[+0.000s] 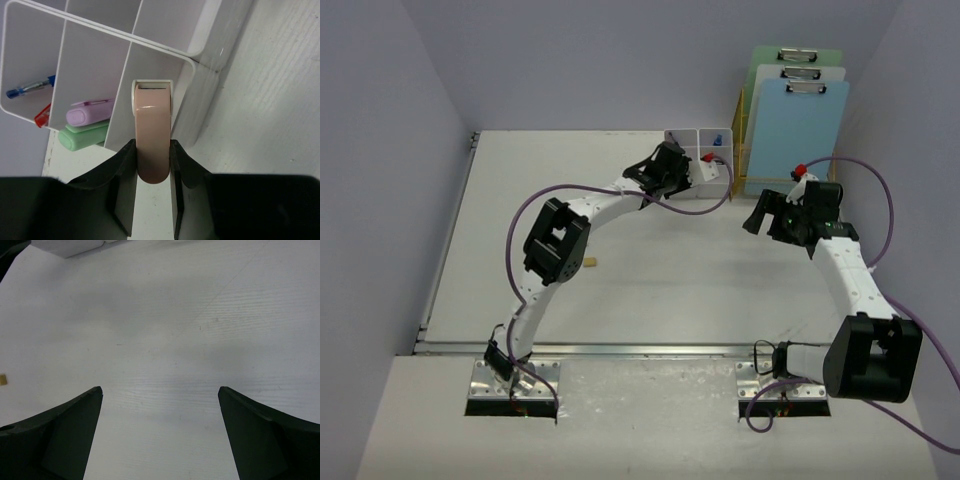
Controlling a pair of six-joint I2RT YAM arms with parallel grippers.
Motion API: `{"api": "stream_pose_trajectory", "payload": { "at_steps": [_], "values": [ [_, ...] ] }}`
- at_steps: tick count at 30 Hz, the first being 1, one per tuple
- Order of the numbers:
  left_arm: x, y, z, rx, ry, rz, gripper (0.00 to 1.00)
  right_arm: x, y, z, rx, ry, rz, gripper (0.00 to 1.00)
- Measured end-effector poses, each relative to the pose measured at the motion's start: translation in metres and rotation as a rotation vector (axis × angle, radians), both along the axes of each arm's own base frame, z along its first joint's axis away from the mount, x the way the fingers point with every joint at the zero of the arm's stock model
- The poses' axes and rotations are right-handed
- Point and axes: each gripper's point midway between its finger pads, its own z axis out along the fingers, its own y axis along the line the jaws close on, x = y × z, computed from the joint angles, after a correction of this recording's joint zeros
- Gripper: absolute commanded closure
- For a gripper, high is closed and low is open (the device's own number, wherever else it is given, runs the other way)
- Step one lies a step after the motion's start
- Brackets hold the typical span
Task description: Organize the desk
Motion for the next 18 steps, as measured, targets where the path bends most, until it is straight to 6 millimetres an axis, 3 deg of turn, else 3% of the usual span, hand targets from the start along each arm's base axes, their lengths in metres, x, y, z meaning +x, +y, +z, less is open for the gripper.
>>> {"api": "stream_pose_trajectory", "payload": {
  "at_steps": [4, 7, 18],
  "values": [
    [0.002, 0.004, -0.022, 0.038, 0.016, 0.012, 0.96, 0.0, 0.0, -0.001, 0.001, 0.0, 0.001, 0.01],
    [0.004, 0.005, -0.024, 0.043, 0.011, 0.019, 0.88, -0.001, 0.0, -0.003, 0.002, 0.005, 0.0, 0.01],
    [0.004, 0.001, -0.018, 0.004, 0.024, 0.039, 0.42, -0.003, 0.0, -0.006, 0.007, 0.011, -0.001, 0.01]
  ]
}}
